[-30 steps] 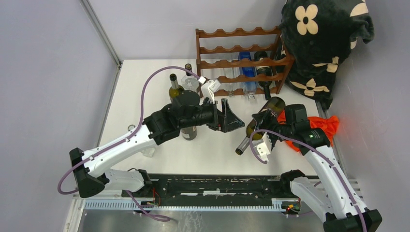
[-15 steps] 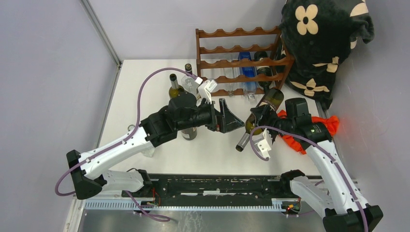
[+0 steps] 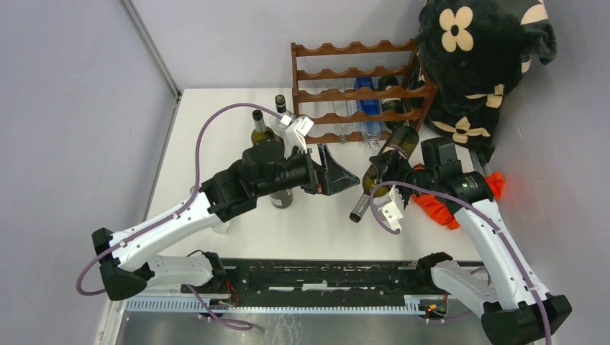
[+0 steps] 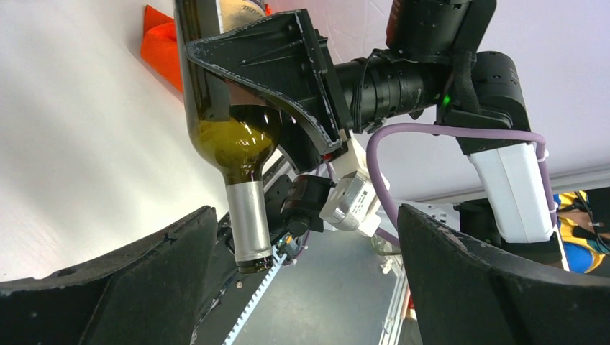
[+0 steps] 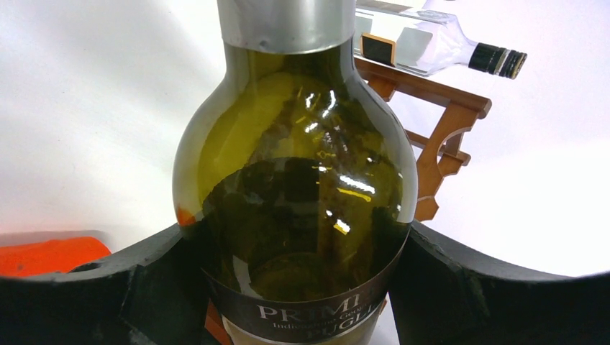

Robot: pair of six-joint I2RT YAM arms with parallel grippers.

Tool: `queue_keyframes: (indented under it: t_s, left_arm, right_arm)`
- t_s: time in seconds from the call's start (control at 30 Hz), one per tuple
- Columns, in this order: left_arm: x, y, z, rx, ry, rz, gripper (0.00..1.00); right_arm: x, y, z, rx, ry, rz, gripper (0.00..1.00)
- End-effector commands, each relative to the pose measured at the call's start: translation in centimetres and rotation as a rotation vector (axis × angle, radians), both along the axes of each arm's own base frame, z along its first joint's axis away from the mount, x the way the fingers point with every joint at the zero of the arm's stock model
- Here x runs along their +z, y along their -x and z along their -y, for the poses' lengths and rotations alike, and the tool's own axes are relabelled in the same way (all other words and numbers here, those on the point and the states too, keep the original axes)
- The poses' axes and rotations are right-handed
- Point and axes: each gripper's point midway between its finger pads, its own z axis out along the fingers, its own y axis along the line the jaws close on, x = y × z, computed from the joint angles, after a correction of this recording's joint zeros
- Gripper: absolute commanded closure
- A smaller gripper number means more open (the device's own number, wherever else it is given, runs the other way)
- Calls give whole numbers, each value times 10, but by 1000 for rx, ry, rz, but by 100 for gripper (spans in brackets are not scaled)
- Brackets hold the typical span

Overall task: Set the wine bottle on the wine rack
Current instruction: Pick up the wine bottle from the center of the board.

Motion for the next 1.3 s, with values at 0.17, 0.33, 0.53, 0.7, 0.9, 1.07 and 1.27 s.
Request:
queue_keyframes:
  t_s: [0.17, 0.33, 0.53, 0.7, 0.9, 1.07, 1.27]
  left_arm:
    - [6, -5, 4, 46, 16, -41, 1]
    - [-20, -9, -1, 88, -99, -50, 3]
    - [-42, -14, 6, 110, -130, -66, 5]
    - [-48, -18, 21, 92, -114, -63, 10]
    - [-58, -18, 36, 48, -122, -70, 18]
    - [-66, -22, 41, 48, -125, -56, 26]
    - [-69, -28, 46, 54, -117, -24, 31]
  right_arm:
    - [55, -16, -19, 136, 40, 298, 100]
    - [67, -29, -20, 75, 16, 325, 100]
    - [84, -35, -26, 53, -20, 357, 100]
    - [92, -35, -29, 43, -43, 366, 100]
    - [99, -39, -31, 16, -68, 374, 100]
    - [106, -43, -33, -5, -87, 373, 100]
    - [112, -45, -35, -16, -108, 364, 100]
